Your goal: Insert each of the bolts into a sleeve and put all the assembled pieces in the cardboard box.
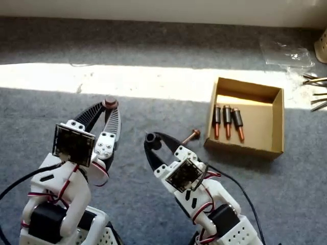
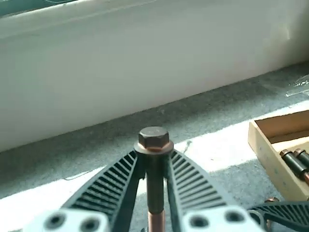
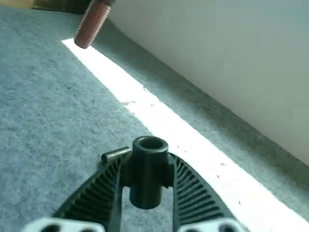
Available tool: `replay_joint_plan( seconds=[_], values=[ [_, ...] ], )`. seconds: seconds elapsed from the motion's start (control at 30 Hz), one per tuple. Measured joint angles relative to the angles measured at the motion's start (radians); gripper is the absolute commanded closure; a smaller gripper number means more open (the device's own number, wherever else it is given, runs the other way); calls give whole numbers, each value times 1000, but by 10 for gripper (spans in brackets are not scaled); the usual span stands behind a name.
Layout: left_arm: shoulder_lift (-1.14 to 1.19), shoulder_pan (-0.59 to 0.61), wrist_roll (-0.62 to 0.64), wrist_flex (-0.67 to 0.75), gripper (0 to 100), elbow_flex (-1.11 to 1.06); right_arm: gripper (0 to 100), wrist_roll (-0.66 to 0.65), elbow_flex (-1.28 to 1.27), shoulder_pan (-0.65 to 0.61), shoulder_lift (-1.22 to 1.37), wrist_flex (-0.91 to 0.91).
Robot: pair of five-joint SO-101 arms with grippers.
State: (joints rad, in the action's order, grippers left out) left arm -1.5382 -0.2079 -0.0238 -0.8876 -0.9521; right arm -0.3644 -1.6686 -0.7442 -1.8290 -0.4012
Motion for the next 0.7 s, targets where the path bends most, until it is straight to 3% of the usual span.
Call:
replay_joint_plan(
  seconds=[0.37,0.57,0.7],
  values=[
    [-77,0,219,276,973,-186,995,169,0,46,0,12],
    [-94,0,319,382,973,-250,995,187,0,64,0,12],
    [-97,-97,341,446,976,-272,995,187,0,68,0,12]
  ],
)
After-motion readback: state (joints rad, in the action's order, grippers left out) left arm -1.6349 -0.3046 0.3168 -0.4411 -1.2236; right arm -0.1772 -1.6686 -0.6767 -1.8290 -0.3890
